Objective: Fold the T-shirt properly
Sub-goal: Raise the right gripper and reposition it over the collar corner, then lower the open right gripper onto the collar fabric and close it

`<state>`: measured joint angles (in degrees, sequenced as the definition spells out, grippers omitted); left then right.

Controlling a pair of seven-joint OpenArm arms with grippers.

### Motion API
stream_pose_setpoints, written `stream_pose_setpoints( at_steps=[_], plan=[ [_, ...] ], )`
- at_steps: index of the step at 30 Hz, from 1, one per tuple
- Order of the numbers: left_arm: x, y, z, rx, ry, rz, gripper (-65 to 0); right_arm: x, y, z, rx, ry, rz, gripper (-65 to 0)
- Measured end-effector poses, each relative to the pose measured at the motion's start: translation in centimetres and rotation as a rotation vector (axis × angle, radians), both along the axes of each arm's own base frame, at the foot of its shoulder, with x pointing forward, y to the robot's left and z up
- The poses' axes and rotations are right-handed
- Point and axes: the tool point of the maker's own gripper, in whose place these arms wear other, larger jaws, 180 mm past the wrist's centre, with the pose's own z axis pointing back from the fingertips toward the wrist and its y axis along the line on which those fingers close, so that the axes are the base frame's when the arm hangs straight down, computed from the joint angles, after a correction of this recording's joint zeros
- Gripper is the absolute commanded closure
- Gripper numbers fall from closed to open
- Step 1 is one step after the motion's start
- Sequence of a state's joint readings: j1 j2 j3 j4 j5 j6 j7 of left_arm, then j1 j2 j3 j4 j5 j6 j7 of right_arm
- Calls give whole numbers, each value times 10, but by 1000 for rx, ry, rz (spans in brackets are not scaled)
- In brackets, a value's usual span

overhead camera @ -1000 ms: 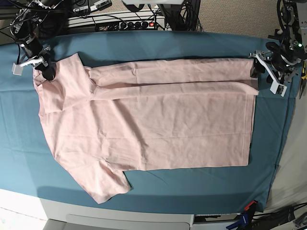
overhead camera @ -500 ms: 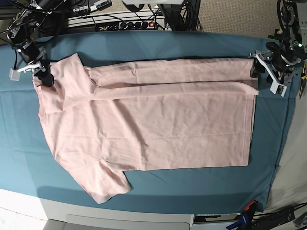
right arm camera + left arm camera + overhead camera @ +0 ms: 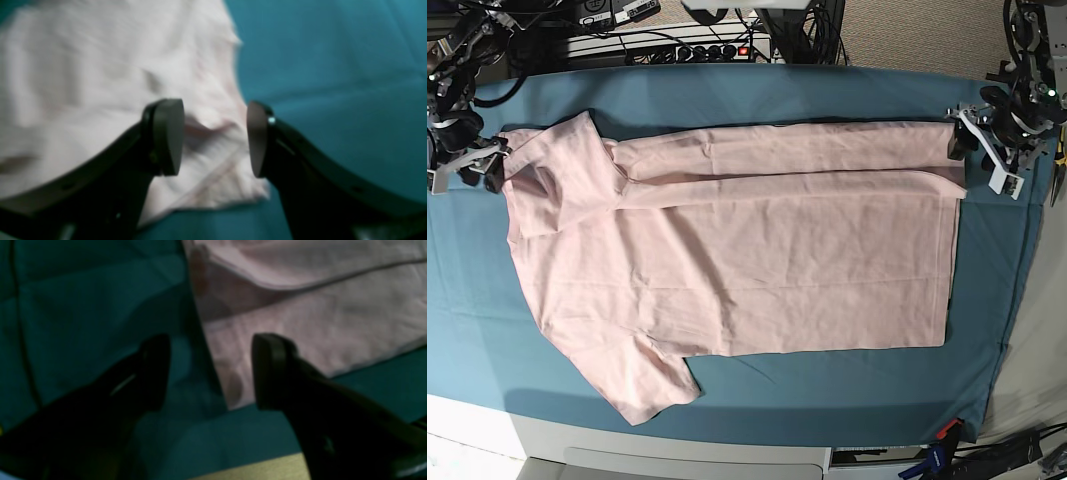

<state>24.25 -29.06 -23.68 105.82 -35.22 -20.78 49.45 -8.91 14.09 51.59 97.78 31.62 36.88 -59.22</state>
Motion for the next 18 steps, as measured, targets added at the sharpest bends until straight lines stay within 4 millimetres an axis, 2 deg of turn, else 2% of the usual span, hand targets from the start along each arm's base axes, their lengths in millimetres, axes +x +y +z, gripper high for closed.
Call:
stream_pose_setpoints(
  at_steps=[2,7,12,15,18],
  plan=[
    [0,0,0,0,0,1,-384,-3,-7,-2,4,10,-54,-306],
    [-1,-5,-2,-17,1,8,-384,1,2,-6,85,-25,-35,-306],
    [-1,-6,-2,-23,0,10,-384,-4,0,-22,124,10,-53,-306],
    [-1,-6,-2,-23,0,10,-384,-14,-16,-31,33,76,-97,-306],
    [-1,-6,-2,-23,-1,10,-384,-16,-28,-28,-2,71,-150,-305]
  ],
)
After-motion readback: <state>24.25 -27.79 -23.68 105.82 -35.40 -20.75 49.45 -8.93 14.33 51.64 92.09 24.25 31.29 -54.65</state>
